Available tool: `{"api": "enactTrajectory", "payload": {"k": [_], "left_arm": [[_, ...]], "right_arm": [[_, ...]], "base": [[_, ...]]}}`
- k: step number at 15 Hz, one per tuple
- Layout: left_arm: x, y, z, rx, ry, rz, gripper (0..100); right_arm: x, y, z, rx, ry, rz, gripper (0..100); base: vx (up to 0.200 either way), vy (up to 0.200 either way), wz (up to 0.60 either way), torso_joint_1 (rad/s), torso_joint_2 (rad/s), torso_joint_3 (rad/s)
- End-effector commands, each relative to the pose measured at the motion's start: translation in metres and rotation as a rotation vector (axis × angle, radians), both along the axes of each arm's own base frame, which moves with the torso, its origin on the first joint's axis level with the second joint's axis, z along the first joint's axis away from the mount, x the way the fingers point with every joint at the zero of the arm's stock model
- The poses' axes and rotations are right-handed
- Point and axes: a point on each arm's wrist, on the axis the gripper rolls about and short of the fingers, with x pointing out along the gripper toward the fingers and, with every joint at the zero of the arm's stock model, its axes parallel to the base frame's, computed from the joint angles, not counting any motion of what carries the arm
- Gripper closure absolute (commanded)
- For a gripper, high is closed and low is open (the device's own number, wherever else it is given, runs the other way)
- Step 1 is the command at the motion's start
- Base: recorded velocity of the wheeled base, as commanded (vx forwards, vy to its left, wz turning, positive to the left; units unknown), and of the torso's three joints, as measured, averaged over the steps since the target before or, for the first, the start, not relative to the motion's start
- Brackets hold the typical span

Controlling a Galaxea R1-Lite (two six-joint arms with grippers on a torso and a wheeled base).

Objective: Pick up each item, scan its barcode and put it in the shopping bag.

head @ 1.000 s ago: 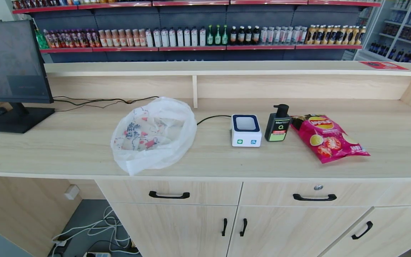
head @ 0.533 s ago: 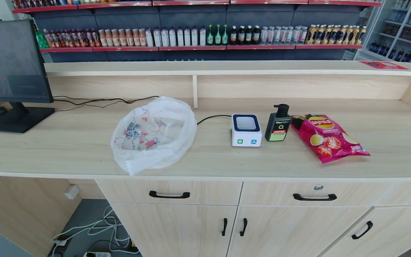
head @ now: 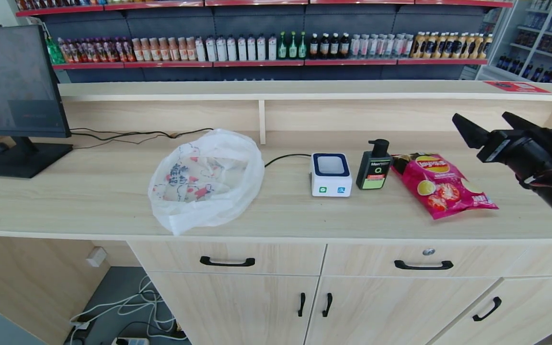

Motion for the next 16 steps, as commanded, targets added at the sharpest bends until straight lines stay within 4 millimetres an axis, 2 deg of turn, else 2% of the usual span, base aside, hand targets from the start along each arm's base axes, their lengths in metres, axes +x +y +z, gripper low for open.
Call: {"api": "enactTrajectory", "payload": {"k": [1, 3, 9, 12, 14, 16], "left_arm": [[0.0, 0.0, 0.0, 0.0, -0.001, 0.001, 0], [0.0, 0.0, 0.0, 0.0, -0.001, -0.001, 0], [0.0, 0.0, 0.0, 0.0, -0.001, 0.001, 0], [0.0, 0.0, 0.0, 0.0, -0.001, 0.001, 0], [0.0, 0.0, 0.0, 0.0, -0.001, 0.001, 0], [0.0, 0.0, 0.0, 0.0, -0.001, 0.001, 0]], "right_arm": [[0.054, -0.012, -0.069, -0.005, 0.089, 0.007, 0], [0.062, -0.029, -0.085, -0.012, 0.089, -0.009, 0], [0.068, -0.035, -0.096, 0.006, 0.115, 0.043, 0], [0.084, -0.027, -0.096, -0.003, 0.084, 0.066, 0], [0.088, -0.013, -0.096, -0.01, 0.083, 0.097, 0], [0.089, -0.011, -0.103, -0.011, 0.104, 0.101, 0]], "base": [[0.0, 0.0, 0.0, 0.0, 0.0, 0.0], [0.0, 0.0, 0.0, 0.0, 0.0, 0.0], [0.0, 0.0, 0.0, 0.0, 0.0, 0.0], [0.0, 0.0, 0.0, 0.0, 0.0, 0.0], [0.0, 0.0, 0.0, 0.0, 0.0, 0.0], [0.0, 0.0, 0.0, 0.0, 0.0, 0.0]]}}
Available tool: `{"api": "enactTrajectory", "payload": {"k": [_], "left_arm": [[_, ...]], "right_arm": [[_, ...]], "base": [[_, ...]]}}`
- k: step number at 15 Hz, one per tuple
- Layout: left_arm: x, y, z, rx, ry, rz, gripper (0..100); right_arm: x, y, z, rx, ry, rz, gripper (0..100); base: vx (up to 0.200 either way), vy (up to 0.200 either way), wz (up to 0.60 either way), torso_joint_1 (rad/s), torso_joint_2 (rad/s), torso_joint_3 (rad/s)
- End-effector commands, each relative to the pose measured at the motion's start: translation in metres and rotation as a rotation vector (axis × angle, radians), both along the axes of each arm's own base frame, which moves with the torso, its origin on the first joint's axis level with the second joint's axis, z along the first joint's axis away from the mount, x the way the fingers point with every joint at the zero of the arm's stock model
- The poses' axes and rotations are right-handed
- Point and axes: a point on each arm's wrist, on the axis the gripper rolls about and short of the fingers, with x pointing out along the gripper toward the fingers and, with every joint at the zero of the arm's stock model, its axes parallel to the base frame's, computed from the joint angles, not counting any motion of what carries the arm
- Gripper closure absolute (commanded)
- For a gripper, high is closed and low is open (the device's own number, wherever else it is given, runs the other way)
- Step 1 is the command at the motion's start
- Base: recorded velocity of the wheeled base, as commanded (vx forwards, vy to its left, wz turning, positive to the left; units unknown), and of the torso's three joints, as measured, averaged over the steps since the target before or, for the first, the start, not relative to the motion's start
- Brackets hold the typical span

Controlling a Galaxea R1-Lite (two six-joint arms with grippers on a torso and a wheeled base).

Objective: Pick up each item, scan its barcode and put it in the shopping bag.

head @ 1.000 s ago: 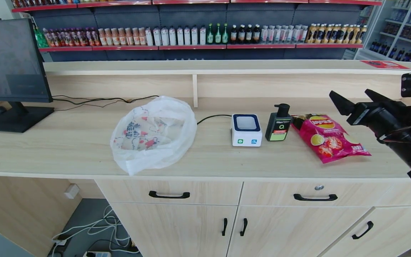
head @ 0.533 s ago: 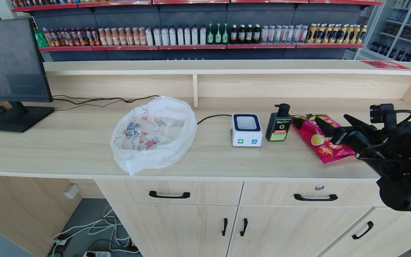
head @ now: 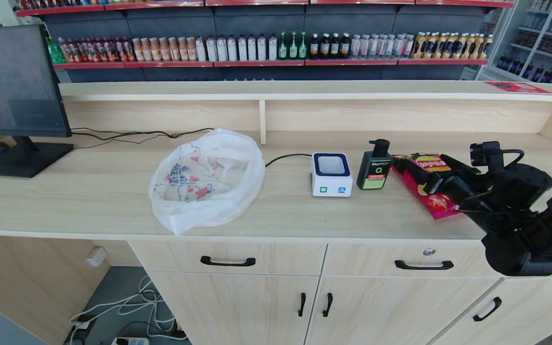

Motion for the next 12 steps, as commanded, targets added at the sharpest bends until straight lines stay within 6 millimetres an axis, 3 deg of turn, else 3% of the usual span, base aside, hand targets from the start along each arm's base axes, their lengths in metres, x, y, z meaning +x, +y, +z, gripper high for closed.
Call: {"api": "enactTrajectory", "payload": {"k": [1, 6, 12], "left_arm": [[0.0, 0.0, 0.0, -0.001, 0.0, 0.001, 0], [0.0, 0.0, 0.0, -0.001, 0.0, -0.001, 0], [0.0, 0.0, 0.0, -0.001, 0.0, 0.001, 0]], "right_arm": [[0.003, 0.002, -0.006, -0.004, 0.01, 0.007, 0], [0.01, 0.013, -0.005, -0.014, 0.012, 0.052, 0], [0.033, 0.017, 0.007, -0.021, 0.047, 0.103, 0]], "base": [[0.0, 0.0, 0.0, 0.0, 0.0, 0.0], [0.0, 0.0, 0.0, 0.0, 0.0, 0.0], [0.0, 0.0, 0.0, 0.0, 0.0, 0.0]]}}
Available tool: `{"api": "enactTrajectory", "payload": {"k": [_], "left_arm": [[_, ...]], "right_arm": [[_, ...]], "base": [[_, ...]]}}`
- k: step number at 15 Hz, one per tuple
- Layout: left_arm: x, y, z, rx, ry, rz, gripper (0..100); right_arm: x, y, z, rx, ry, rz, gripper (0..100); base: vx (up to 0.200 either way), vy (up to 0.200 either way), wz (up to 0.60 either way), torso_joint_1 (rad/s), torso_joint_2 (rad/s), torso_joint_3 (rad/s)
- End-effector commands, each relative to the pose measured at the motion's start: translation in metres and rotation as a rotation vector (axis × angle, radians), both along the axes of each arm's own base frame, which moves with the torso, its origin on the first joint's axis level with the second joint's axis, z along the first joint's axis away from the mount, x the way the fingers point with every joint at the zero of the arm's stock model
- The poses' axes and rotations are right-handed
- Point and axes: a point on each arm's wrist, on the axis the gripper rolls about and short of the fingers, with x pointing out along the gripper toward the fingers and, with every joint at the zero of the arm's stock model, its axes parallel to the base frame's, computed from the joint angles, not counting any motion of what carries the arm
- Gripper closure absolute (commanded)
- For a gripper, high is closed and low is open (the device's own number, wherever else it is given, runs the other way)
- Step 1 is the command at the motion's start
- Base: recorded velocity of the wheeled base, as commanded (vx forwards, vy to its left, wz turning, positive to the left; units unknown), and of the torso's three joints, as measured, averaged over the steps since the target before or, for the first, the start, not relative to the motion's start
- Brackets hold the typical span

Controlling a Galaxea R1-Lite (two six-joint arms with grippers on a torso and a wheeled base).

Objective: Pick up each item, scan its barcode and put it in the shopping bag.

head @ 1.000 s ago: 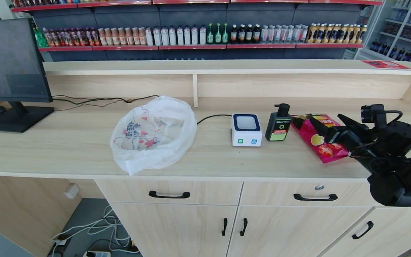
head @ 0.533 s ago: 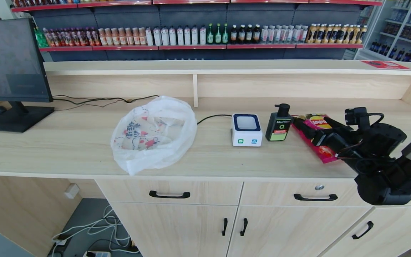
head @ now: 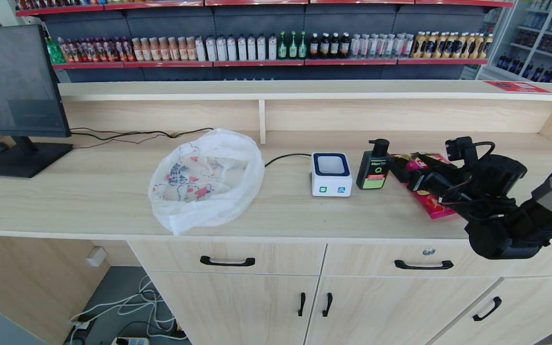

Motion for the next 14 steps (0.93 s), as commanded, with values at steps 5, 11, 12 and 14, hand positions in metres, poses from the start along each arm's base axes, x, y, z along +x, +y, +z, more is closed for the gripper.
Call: {"api": "enactTrajectory", "payload": {"k": [5, 11, 12, 14], "left_arm": [[0.0, 0.0, 0.0, -0.001, -0.001, 0.001, 0], [0.0, 0.0, 0.0, -0.001, -0.001, -0.001, 0], [0.0, 0.0, 0.0, -0.001, -0.001, 0.001, 0], [0.0, 0.0, 0.0, -0.001, -0.001, 0.001, 0]], "right_arm": [[0.008, -0.003, -0.002, -0.001, -0.004, -0.004, 0], [0.014, -0.004, 0.003, -0.002, -0.013, -0.013, 0], [0.017, -0.004, 0.005, -0.004, -0.021, -0.015, 0], [0.019, -0.002, 0.005, -0.023, -0.001, -0.012, 0]], "base": [[0.0, 0.0, 0.0, 0.0, 0.0, 0.0], [0.0, 0.0, 0.0, 0.0, 0.0, 0.0], [0.0, 0.0, 0.0, 0.0, 0.0, 0.0], [0.0, 0.0, 0.0, 0.0, 0.0, 0.0]]}}
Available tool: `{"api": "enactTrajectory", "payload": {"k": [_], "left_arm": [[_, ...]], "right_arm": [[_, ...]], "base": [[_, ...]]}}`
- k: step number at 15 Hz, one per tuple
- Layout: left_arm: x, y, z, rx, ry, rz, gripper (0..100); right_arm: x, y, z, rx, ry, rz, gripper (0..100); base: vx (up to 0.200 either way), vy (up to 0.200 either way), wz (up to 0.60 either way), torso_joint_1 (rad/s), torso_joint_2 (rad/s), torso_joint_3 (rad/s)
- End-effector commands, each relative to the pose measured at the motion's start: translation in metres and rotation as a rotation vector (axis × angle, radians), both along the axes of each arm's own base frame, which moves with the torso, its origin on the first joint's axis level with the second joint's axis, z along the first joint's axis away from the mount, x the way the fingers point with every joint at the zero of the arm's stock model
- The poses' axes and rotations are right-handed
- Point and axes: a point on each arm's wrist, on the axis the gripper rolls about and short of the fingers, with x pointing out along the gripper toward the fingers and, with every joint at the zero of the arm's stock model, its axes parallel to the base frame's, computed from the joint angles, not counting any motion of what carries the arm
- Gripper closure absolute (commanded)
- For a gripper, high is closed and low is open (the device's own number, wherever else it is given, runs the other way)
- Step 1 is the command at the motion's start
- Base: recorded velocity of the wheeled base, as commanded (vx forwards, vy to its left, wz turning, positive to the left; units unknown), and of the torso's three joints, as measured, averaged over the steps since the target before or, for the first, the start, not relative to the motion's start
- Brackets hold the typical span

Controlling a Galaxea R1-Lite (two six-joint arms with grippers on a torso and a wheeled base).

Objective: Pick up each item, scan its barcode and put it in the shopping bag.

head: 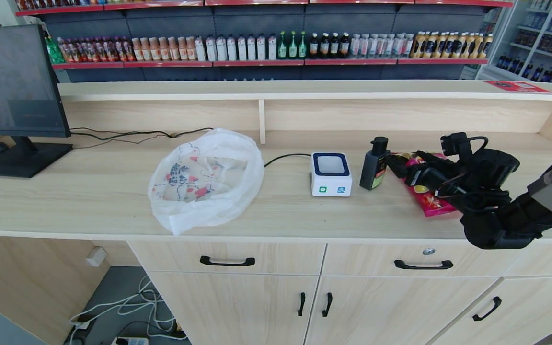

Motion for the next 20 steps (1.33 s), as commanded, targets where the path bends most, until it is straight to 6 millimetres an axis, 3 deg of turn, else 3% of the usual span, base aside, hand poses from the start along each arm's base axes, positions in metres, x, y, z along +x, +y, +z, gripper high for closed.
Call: {"api": "enactTrajectory", "payload": {"k": [1, 6, 12, 17, 19, 20], "left_arm": [[0.0, 0.0, 0.0, 0.0, -0.001, 0.001, 0], [0.0, 0.0, 0.0, 0.0, -0.001, 0.001, 0], [0.0, 0.0, 0.0, 0.0, -0.001, 0.001, 0], [0.0, 0.0, 0.0, 0.0, -0.001, 0.001, 0], [0.0, 0.0, 0.0, 0.0, -0.001, 0.001, 0], [0.0, 0.0, 0.0, 0.0, -0.001, 0.001, 0]], "right_arm": [[0.003, 0.001, 0.003, -0.01, 0.004, 0.003, 0], [0.013, -0.001, 0.008, -0.041, -0.006, -0.006, 0], [0.016, -0.025, 0.005, -0.052, -0.01, -0.061, 0], [0.021, -0.021, 0.003, -0.054, -0.017, -0.05, 0], [0.015, -0.026, 0.008, -0.054, -0.019, -0.061, 0], [0.006, -0.027, 0.02, -0.051, -0.033, -0.061, 0]], "base": [[0.0, 0.0, 0.0, 0.0, 0.0, 0.0], [0.0, 0.0, 0.0, 0.0, 0.0, 0.0], [0.0, 0.0, 0.0, 0.0, 0.0, 0.0], [0.0, 0.0, 0.0, 0.0, 0.0, 0.0], [0.0, 0.0, 0.0, 0.0, 0.0, 0.0], [0.0, 0.0, 0.0, 0.0, 0.0, 0.0]]}}
